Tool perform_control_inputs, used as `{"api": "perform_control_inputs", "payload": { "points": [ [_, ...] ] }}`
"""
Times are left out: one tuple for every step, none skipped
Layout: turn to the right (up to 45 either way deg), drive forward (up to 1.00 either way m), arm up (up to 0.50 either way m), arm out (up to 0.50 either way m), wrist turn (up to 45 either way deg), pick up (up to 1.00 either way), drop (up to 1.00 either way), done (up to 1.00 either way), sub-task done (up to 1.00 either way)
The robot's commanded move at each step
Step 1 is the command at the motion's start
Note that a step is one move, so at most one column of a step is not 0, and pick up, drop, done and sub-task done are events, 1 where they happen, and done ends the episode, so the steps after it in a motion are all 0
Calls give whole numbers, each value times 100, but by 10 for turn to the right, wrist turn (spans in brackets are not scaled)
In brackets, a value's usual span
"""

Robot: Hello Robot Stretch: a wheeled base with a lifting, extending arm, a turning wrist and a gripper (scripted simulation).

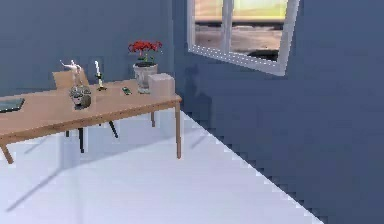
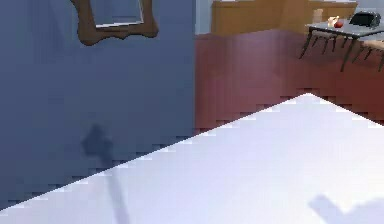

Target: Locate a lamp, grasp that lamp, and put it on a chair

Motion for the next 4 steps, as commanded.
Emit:
{"api": "perform_control_inputs", "payload": {
  "points": [
    [0, 5, 0, 0, 0, 0, 0, 0, 0],
    [-300, 0, 0, 0, 0, 0, 0, 0, 0],
    [0, 100, 0, 0, 0, 0, 0, 0, 0],
    [-450, 0, 0, 0, 0, 0, 0, 0, 0]
  ]
}}
